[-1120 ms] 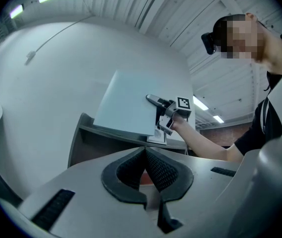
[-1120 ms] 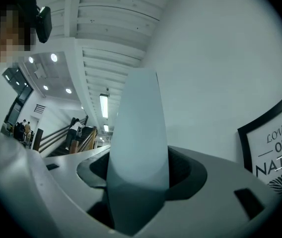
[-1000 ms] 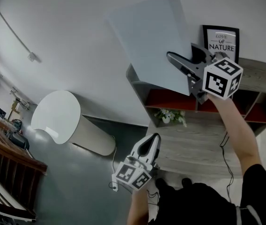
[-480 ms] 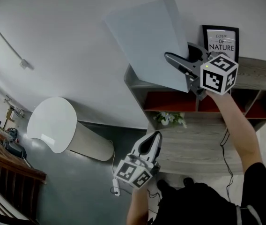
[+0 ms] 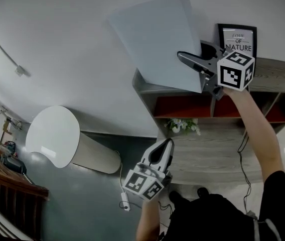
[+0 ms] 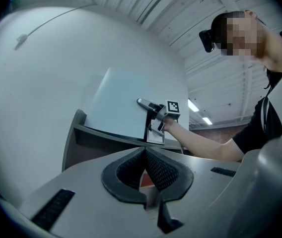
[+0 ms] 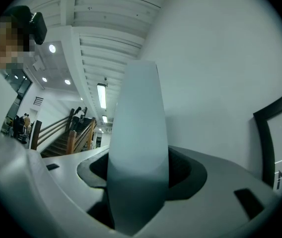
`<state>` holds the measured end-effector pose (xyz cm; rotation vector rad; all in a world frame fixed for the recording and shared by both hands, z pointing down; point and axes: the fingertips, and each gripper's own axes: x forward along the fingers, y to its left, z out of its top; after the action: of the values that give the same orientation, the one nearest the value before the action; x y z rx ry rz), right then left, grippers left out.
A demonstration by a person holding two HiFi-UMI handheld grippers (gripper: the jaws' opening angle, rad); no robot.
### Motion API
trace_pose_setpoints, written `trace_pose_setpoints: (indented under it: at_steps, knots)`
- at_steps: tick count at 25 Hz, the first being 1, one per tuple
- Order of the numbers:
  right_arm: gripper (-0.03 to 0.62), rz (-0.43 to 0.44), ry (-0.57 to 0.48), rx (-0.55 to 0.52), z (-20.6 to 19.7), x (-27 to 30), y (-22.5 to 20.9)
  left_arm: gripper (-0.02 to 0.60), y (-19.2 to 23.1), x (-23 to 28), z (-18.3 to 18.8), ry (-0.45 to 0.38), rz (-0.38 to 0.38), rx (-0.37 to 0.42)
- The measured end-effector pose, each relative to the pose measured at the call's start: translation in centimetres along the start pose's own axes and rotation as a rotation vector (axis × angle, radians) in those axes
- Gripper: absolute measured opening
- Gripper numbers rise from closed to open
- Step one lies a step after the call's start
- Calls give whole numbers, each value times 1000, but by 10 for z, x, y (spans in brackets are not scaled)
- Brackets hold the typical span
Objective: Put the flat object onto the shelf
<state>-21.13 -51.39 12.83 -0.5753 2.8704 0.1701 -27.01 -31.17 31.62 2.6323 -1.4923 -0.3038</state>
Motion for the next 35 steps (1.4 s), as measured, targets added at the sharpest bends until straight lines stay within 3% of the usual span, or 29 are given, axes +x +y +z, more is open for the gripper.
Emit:
trace_pose_setpoints:
  at_steps: [35]
  knots:
    - [278,51,82,-10,-20,14,-17,14,11,4,0,1,-27,-10]
